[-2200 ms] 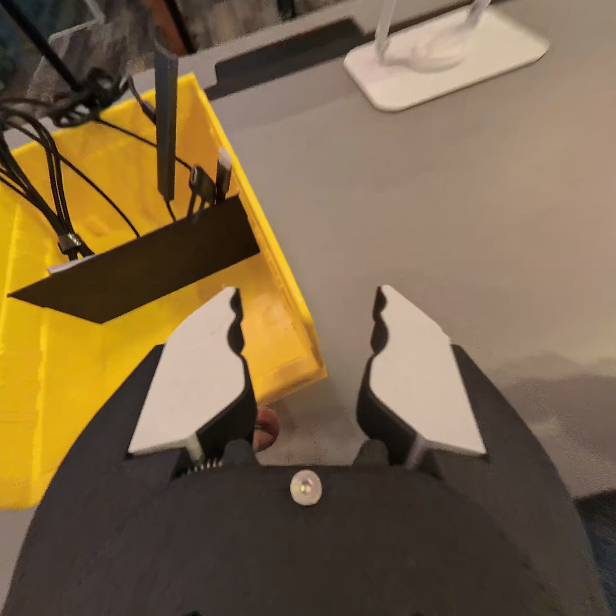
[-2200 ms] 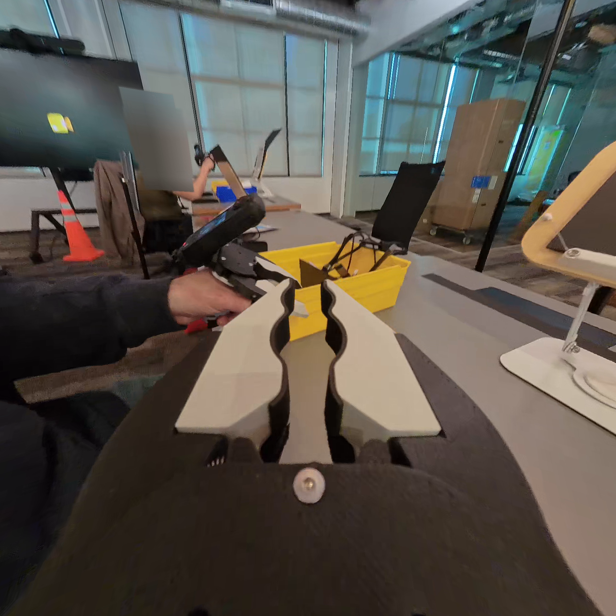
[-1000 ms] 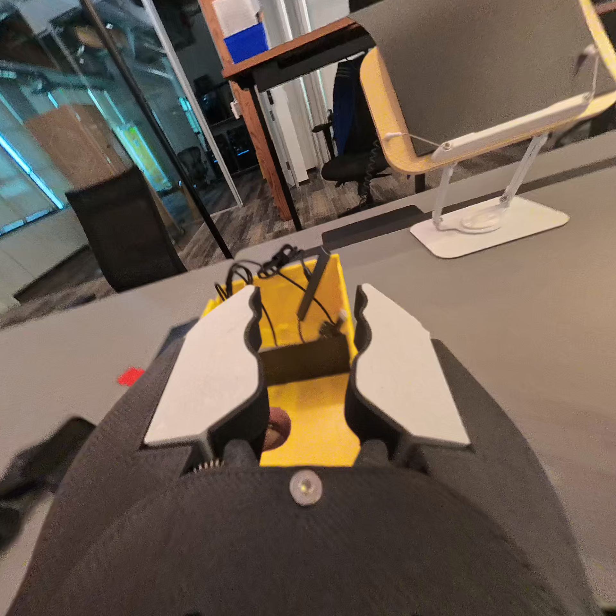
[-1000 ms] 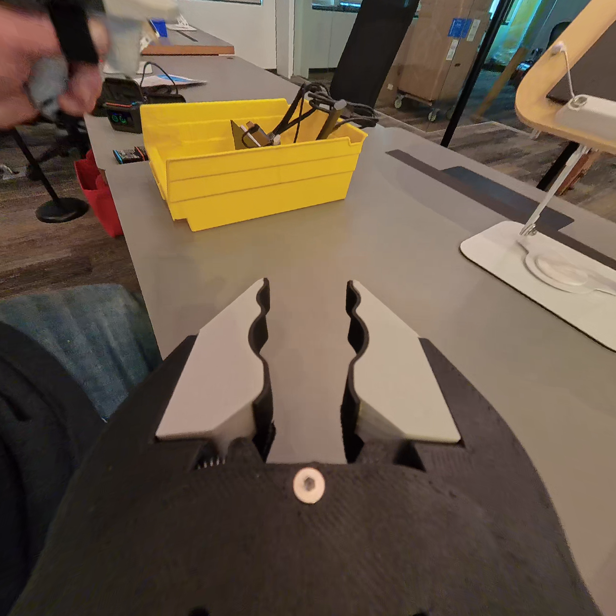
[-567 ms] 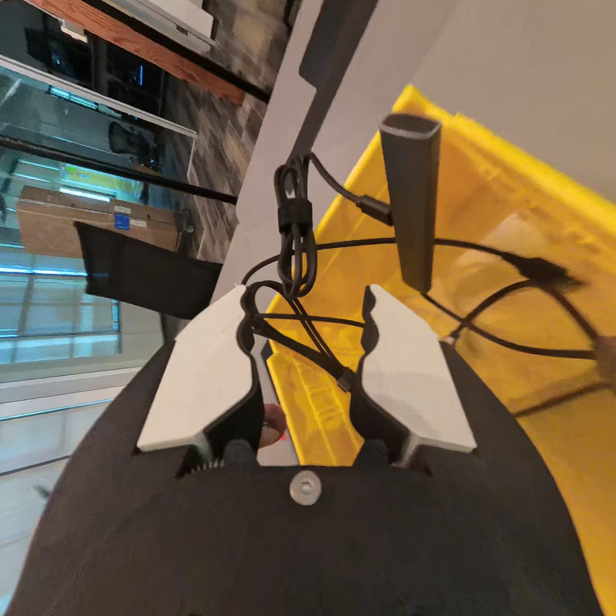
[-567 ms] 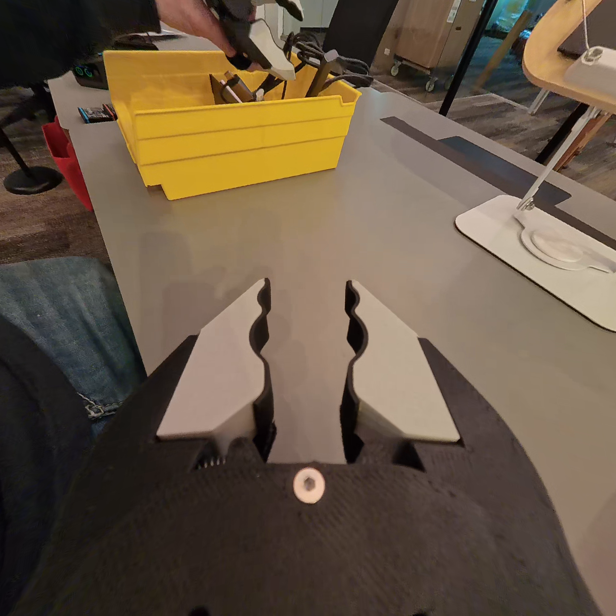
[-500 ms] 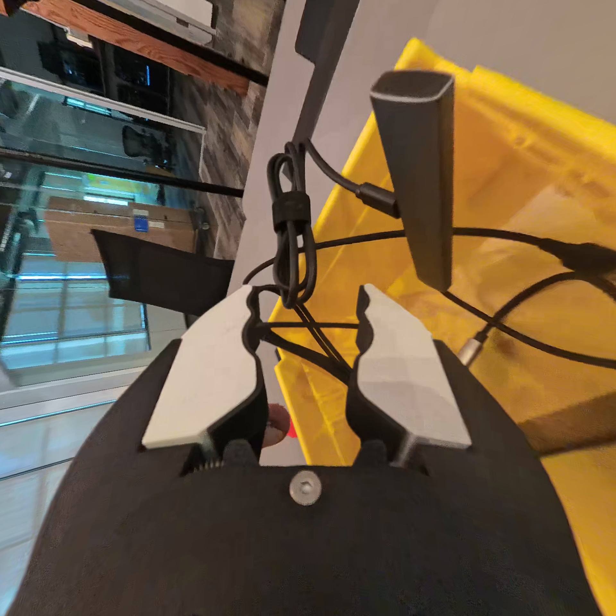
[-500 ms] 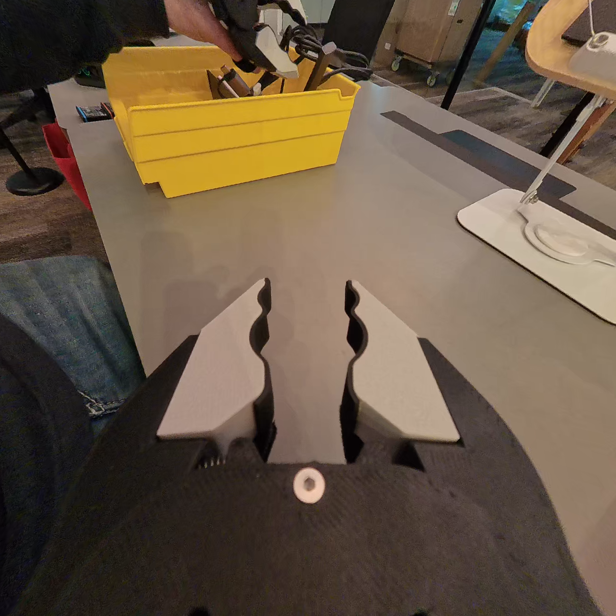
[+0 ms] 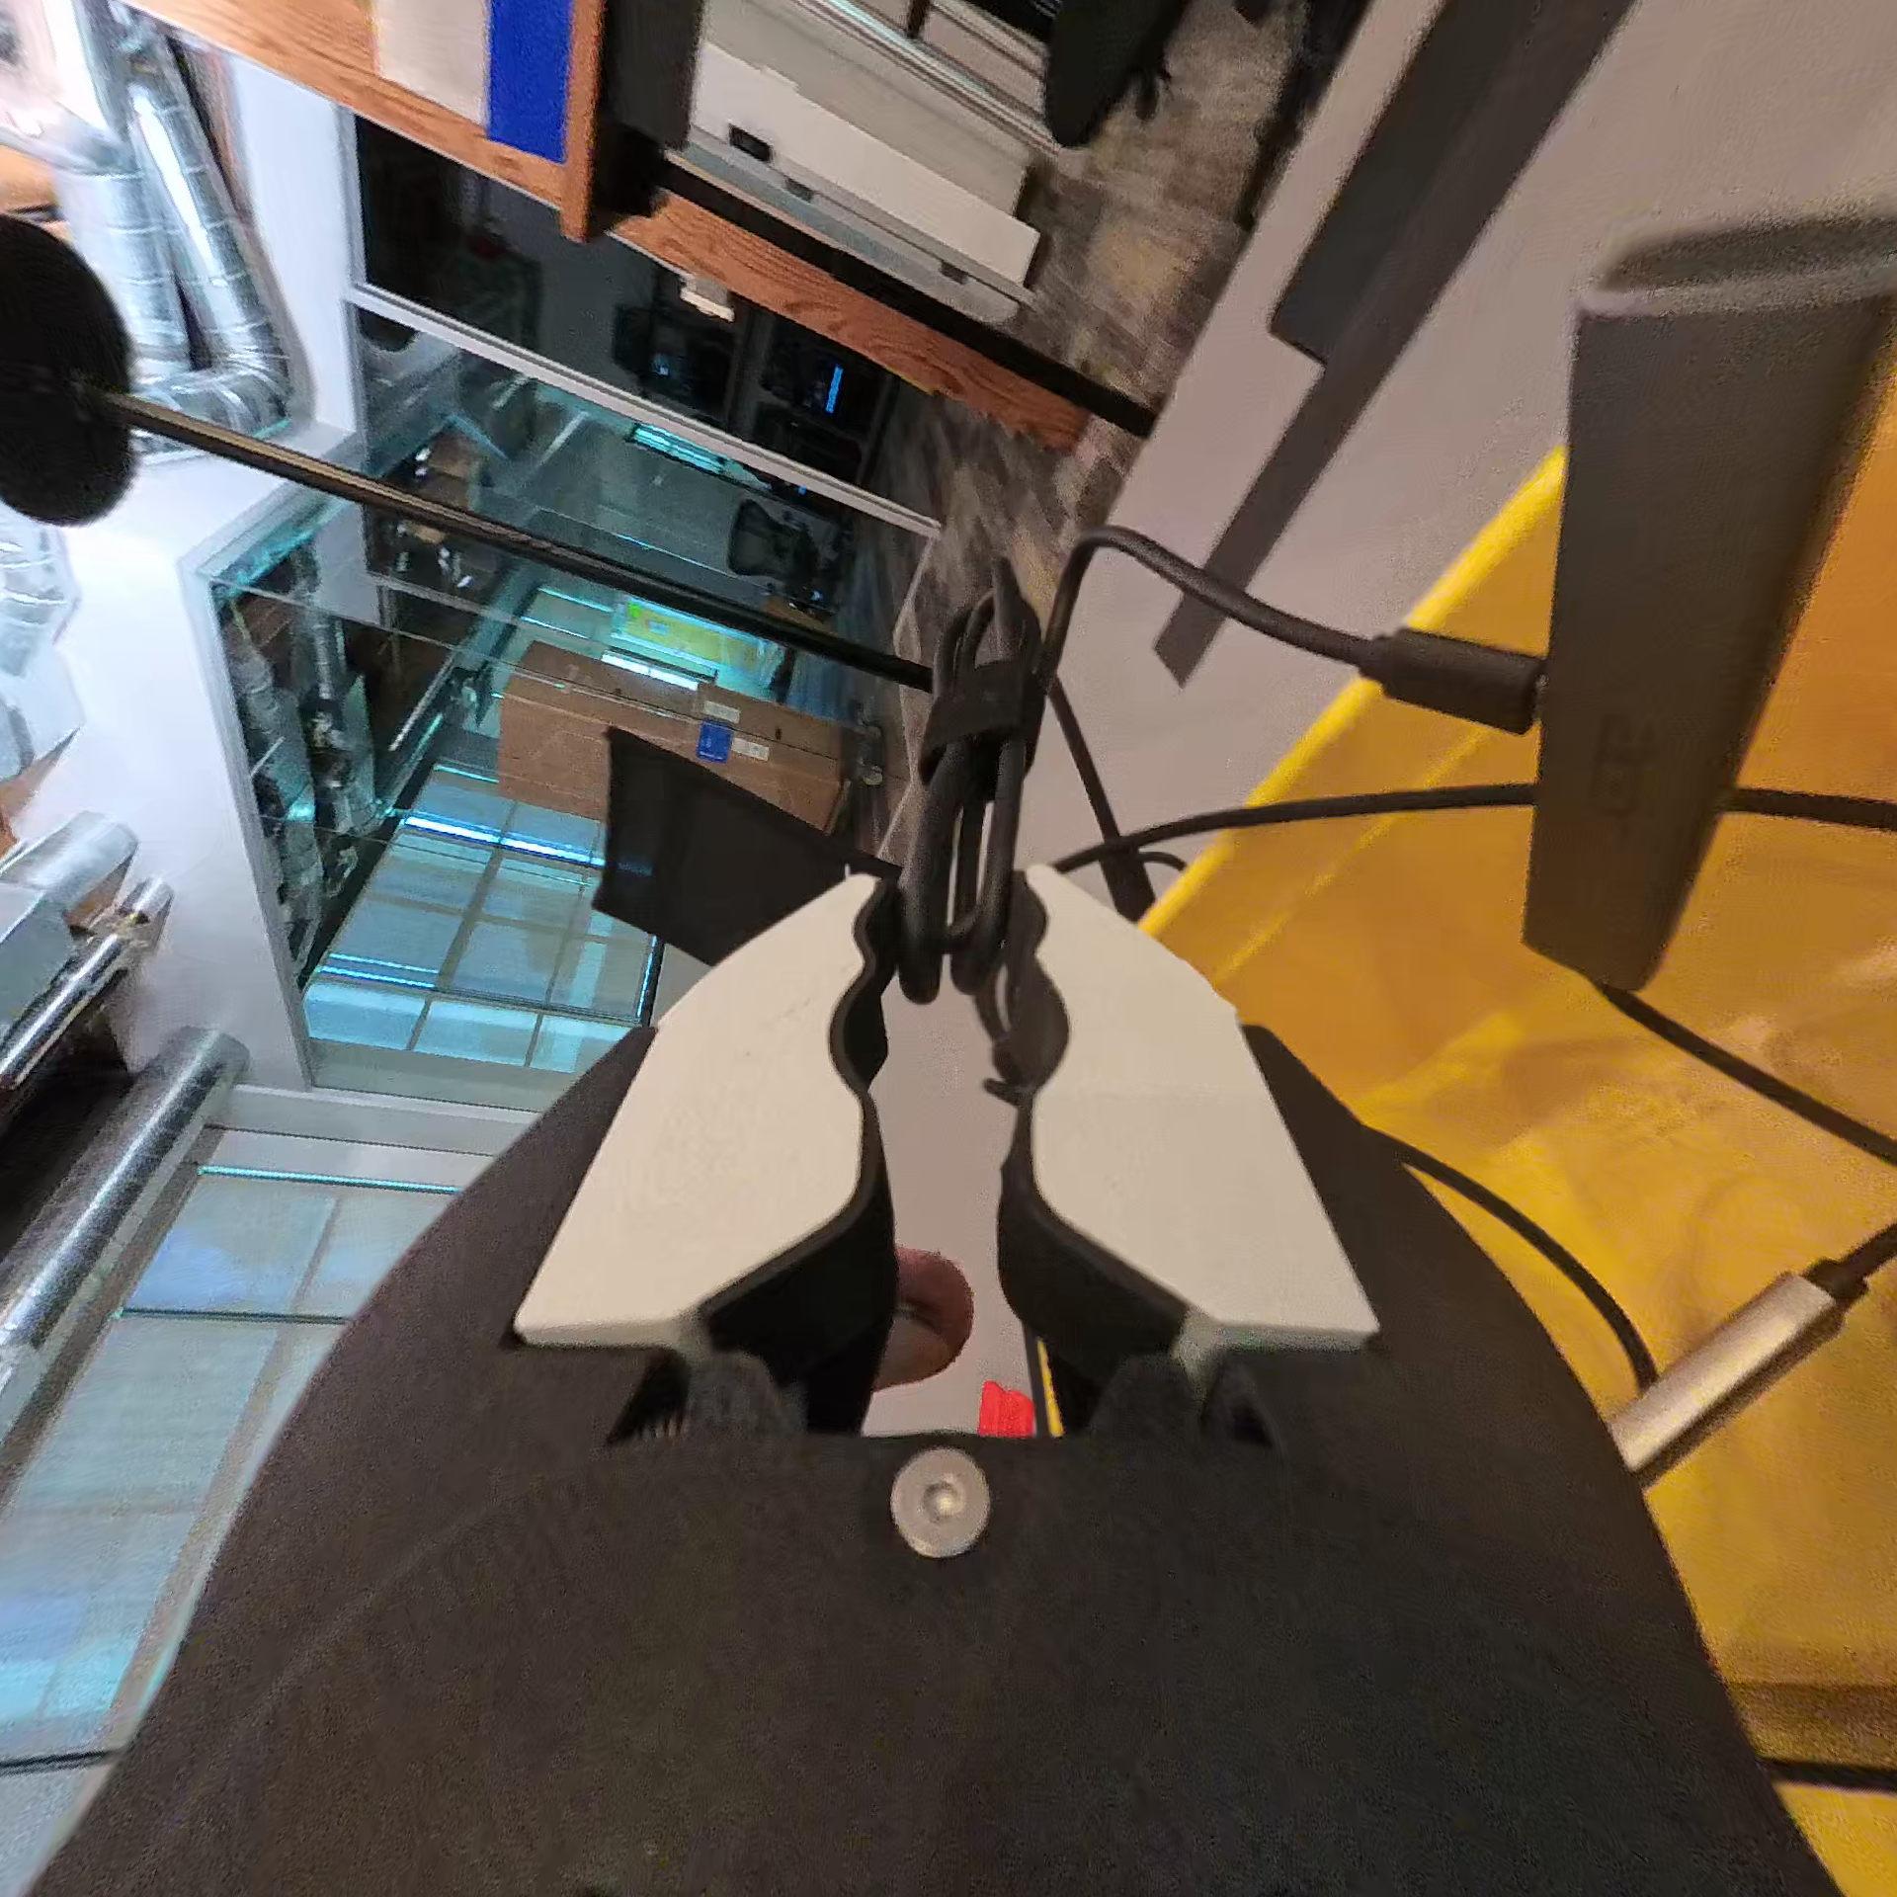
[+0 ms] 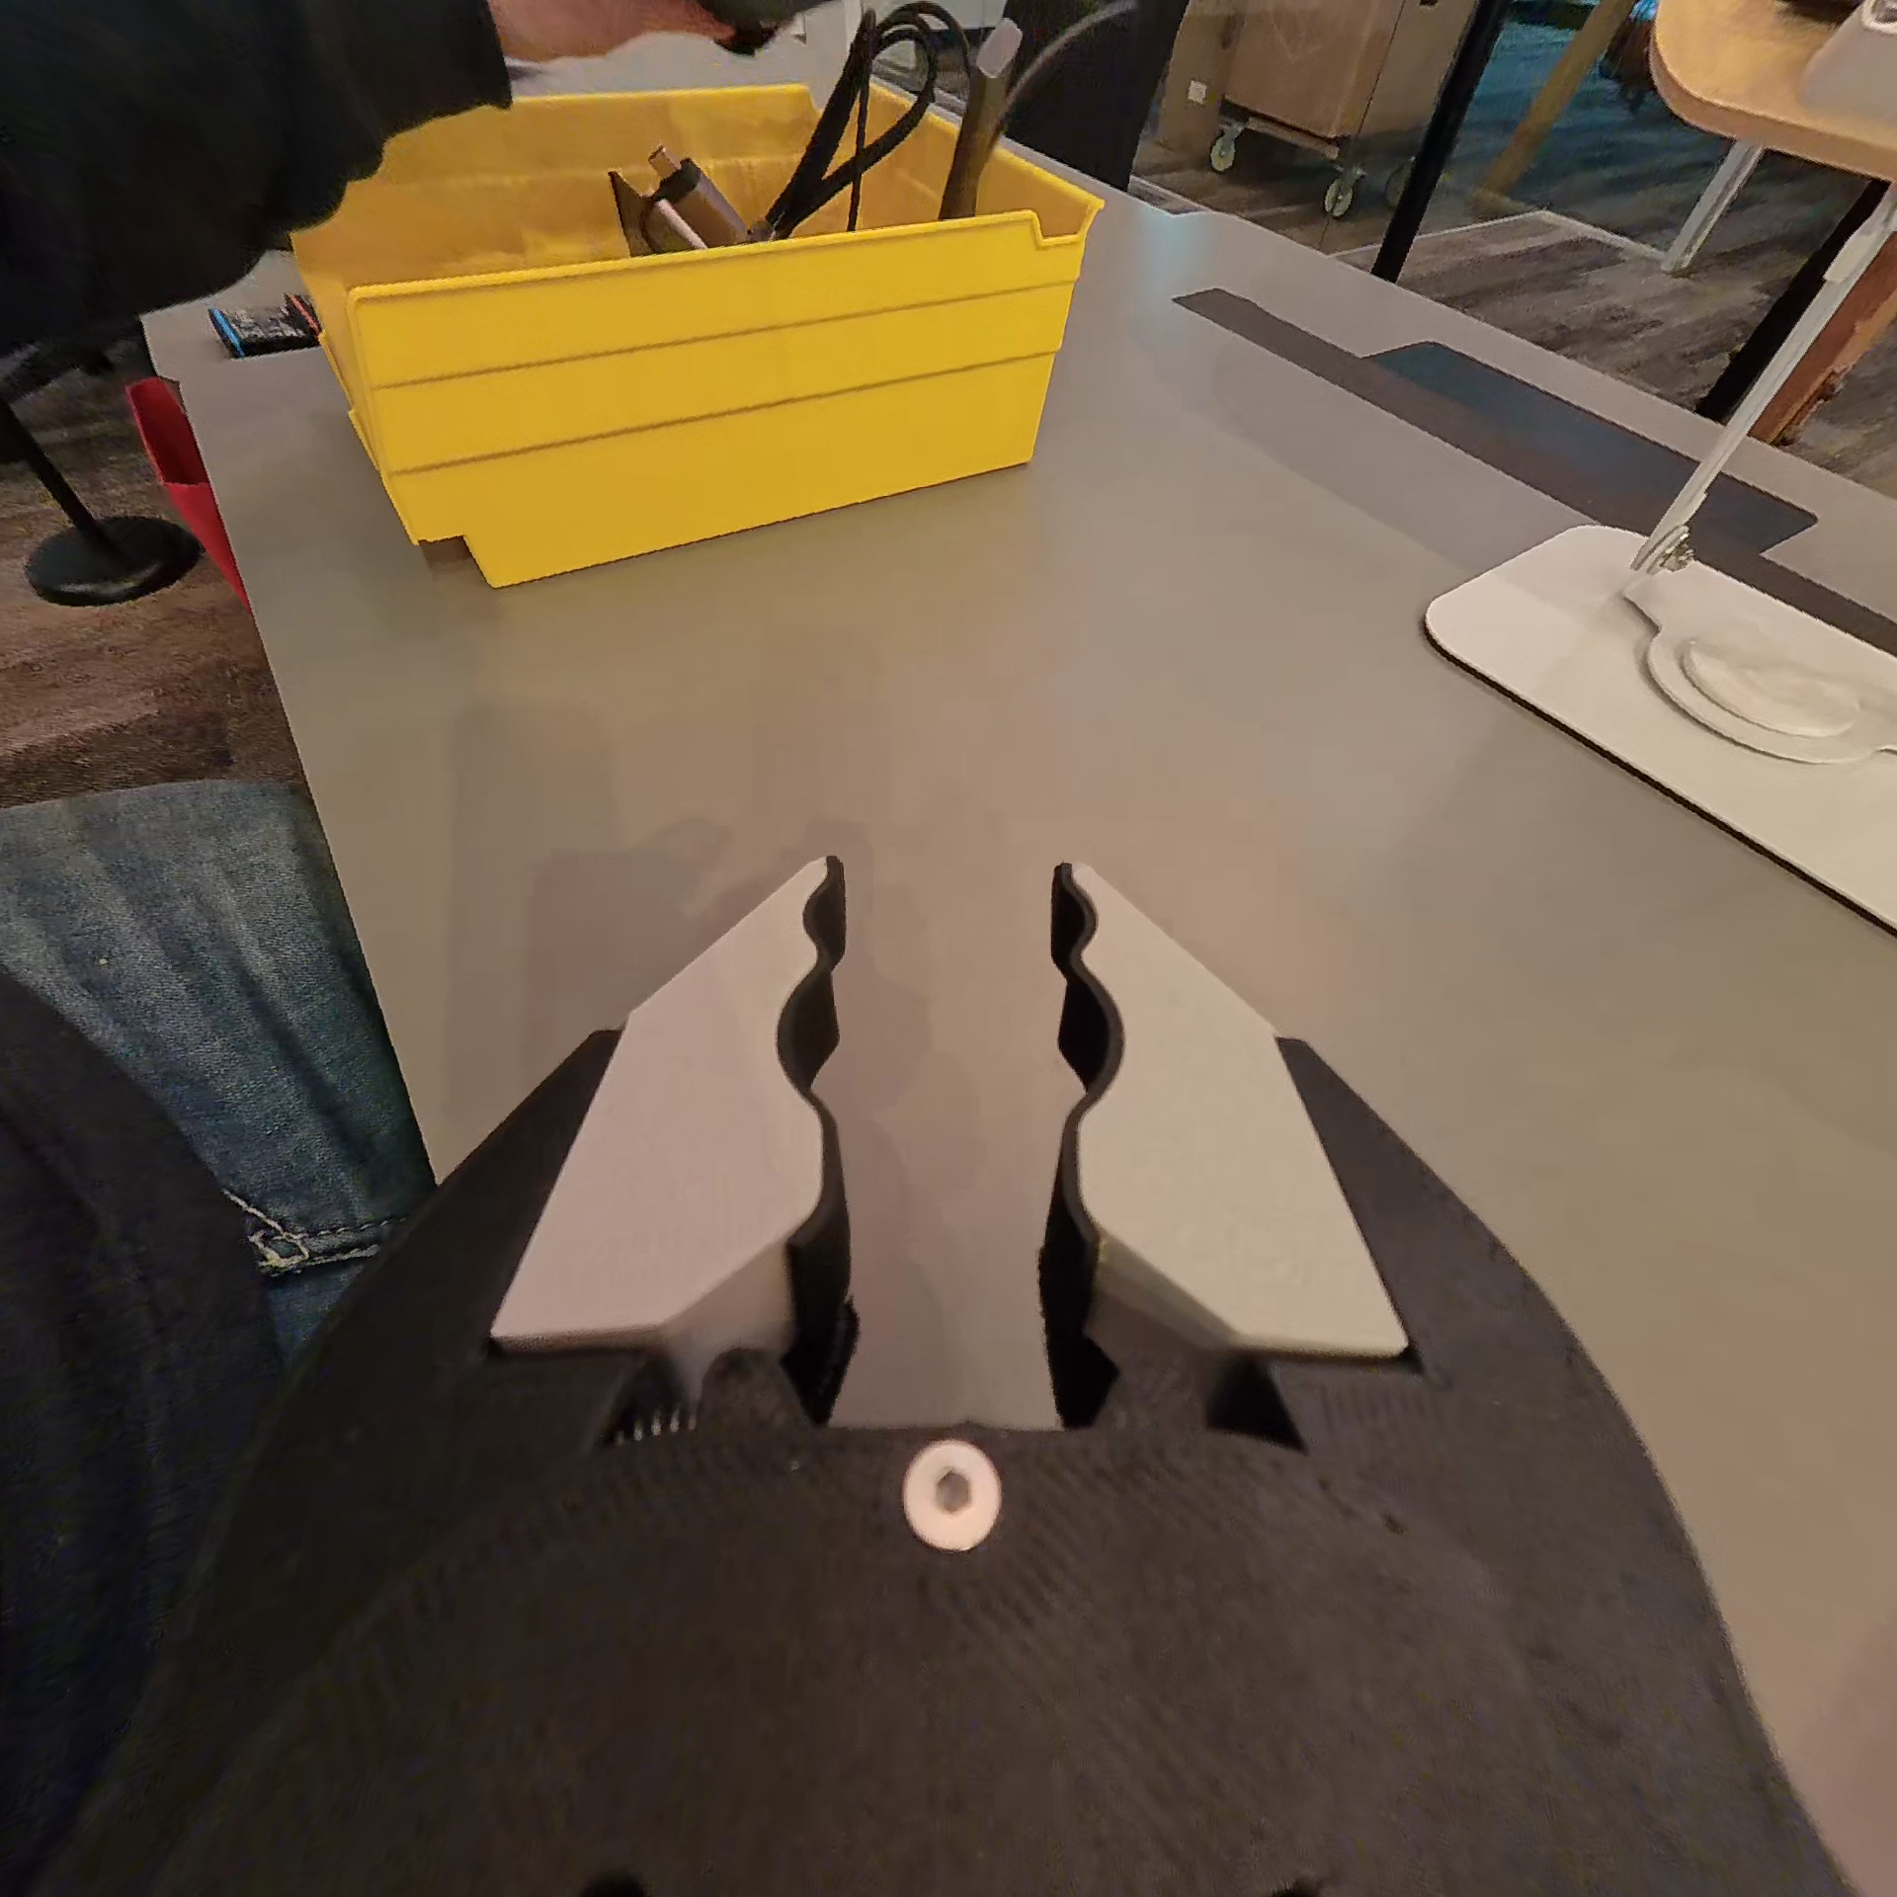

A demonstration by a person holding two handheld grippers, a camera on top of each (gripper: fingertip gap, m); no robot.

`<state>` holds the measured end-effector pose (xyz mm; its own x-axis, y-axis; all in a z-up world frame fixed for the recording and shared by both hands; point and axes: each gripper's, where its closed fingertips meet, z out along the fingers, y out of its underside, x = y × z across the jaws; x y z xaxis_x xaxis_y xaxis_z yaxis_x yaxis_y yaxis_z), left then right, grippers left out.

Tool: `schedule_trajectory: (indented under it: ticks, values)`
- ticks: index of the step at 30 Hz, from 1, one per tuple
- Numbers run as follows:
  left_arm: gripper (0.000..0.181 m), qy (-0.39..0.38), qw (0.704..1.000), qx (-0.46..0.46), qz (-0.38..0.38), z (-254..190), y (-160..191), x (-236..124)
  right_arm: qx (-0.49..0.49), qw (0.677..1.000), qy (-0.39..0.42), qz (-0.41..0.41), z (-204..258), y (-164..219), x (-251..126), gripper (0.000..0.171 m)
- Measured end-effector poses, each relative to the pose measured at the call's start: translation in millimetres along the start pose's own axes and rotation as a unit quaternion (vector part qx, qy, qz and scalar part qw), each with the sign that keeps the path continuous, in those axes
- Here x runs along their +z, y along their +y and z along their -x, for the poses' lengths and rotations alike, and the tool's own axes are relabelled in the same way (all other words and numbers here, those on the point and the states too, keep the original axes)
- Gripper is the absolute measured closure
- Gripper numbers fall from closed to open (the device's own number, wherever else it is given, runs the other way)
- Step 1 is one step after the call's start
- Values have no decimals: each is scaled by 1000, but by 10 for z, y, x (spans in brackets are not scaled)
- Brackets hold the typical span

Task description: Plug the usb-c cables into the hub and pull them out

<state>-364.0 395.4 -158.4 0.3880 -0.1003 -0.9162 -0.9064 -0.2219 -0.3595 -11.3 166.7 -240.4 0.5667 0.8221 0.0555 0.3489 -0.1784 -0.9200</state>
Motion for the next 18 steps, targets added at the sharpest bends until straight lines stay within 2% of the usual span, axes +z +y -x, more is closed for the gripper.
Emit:
schedule_trajectory:
  ticks: [5, 18]
  values:
    - [163, -43, 997, -48, -40, 431, -155, -213, -2, 1000, -3, -2, 22, -25, 14, 138]
    - [166, -89, 978, -149, -116, 1213, -551, -645, -15, 1000, -2, -8, 65, -69, -1, 139]
